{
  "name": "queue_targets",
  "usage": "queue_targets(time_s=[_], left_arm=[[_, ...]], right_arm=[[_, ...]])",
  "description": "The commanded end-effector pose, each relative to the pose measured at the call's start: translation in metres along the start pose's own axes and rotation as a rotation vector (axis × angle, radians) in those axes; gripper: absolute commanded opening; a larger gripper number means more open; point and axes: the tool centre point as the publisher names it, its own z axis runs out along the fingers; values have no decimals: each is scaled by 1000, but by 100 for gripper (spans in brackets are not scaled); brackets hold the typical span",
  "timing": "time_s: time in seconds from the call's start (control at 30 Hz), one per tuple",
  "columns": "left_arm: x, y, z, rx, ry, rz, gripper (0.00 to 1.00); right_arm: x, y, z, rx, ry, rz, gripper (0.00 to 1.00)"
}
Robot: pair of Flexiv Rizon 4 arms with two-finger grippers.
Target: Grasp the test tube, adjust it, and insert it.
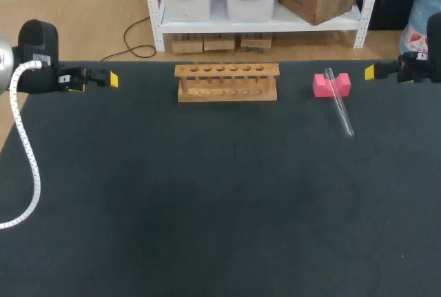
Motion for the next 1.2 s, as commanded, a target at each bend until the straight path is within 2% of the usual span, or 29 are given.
queue_targets(time_s=[0.03,0.5,0.63,0.73,0.83,0.9,1.2], left_arm=[[-1,-2,0,-8,5,-2,100],[-3,-1,0,1,-4,10,100],[-13,3,0,104,-18,76,100],[-23,9,4,174,-18,160,100],[-34,16,8,200,-16,258,100],[-41,19,9,249,-9,300,100],[-62,30,20,542,-24,514,100]], right_arm=[[0,1,-1,6,0,0,100],[0,1,-1,6,0,0,100],[0,1,-1,6,0,0,100],[0,1,-1,6,0,0,100],[0,1,-1,6,0,0,100],[0,1,-1,6,0,0,100],[0,1,-1,6,0,0,100]])
